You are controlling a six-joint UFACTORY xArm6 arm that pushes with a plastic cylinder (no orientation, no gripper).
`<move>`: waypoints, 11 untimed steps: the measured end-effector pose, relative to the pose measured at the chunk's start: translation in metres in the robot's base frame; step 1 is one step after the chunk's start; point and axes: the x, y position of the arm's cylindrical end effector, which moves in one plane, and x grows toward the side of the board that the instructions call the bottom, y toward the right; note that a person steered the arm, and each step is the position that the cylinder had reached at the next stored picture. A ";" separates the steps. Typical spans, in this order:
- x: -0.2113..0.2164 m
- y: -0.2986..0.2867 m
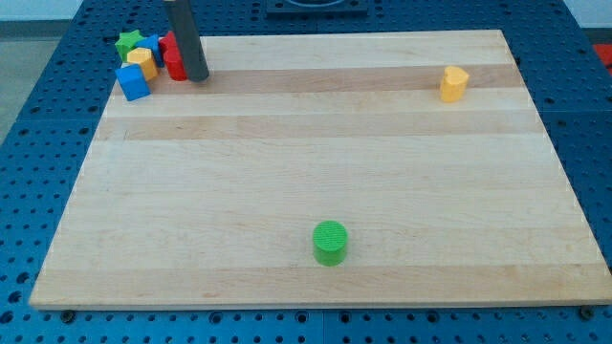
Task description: Slide the yellow heart towards the top left
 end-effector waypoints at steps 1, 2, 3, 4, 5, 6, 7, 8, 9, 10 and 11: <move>0.040 0.040; 0.064 0.090; 0.071 0.145; 0.099 0.207; 0.119 0.261; 0.122 0.310; 0.116 0.379; 0.080 0.441; 0.032 0.464; 0.025 0.435; 0.025 0.371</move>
